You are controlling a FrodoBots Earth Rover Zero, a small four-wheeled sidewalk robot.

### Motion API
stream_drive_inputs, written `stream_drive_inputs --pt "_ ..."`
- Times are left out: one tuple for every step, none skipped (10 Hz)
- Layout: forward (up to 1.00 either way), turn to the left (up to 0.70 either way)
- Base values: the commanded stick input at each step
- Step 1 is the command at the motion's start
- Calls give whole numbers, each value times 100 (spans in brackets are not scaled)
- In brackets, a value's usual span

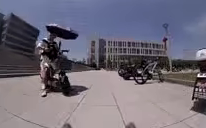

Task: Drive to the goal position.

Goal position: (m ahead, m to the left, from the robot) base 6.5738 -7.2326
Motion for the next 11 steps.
stream_drive_inputs --pt "45 0" --pt "45 0" --pt "45 0" --pt "45 0" --pt "45 0" --pt "45 0" --pt "45 0" --pt "45 0" --pt "45 0" --pt "45 0" --pt "45 0"
